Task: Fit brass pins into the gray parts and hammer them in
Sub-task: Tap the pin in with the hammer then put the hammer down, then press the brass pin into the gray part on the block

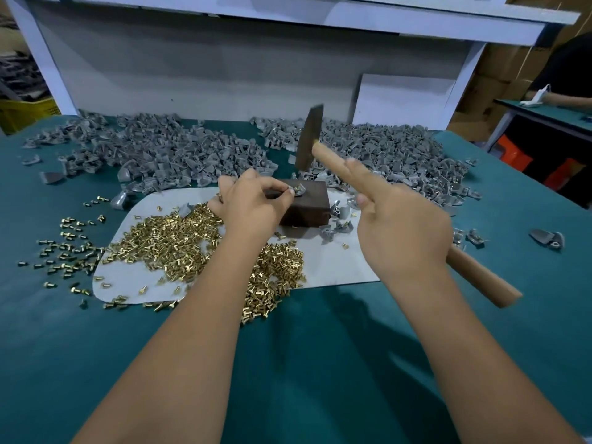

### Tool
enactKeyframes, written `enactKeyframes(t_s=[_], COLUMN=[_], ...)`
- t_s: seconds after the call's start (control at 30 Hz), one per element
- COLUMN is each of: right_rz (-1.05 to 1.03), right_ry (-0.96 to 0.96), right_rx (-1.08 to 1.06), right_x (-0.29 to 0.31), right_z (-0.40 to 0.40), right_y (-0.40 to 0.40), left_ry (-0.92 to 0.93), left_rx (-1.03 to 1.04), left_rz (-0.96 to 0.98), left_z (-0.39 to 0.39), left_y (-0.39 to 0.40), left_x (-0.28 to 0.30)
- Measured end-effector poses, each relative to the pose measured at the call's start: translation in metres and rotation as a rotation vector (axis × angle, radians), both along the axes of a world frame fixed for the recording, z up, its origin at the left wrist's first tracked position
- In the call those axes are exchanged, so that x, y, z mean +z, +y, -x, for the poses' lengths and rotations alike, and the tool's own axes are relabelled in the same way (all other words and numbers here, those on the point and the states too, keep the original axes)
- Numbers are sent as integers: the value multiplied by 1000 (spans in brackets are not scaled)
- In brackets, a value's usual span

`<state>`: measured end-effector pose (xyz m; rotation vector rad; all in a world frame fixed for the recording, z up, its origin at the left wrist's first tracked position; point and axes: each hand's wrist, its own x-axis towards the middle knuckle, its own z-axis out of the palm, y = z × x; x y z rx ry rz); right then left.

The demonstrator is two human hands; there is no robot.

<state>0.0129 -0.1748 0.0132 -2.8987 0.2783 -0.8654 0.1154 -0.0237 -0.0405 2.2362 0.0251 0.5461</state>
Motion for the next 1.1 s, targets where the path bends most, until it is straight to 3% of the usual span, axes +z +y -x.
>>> enactKeyframes(t_s=[0.1,0.27,0.47,0.63,0.73,0.83,1.0,1.1], right_rz=[-23,-12,-79,-45,-47,-71,-37,-49], right_ry=[-131,138,-178,136,30,-106,11,-26], right_rx=[0,20,-10,11,-25,-23,-26,-34], right_x=[-1,-2,14,-14,-17,-19,-24,-24], right_z=[3,0,-1,1,0,2,3,3], right_y=[2,4,2,6,4,3,4,7], left_ry=[-26,21,-35,27,38,20,21,9], left_rx=[-8,-52,-38,-48,-106,12,18,32], left_rz=[-32,70,10,30,98,4,5,-3], left_z=[0,1,6,4,0,2,-2,-2], left_y=[1,1,1,1,3,-2,-1,-2], left_x=[-2,0,2,6,4,3,0,-1])
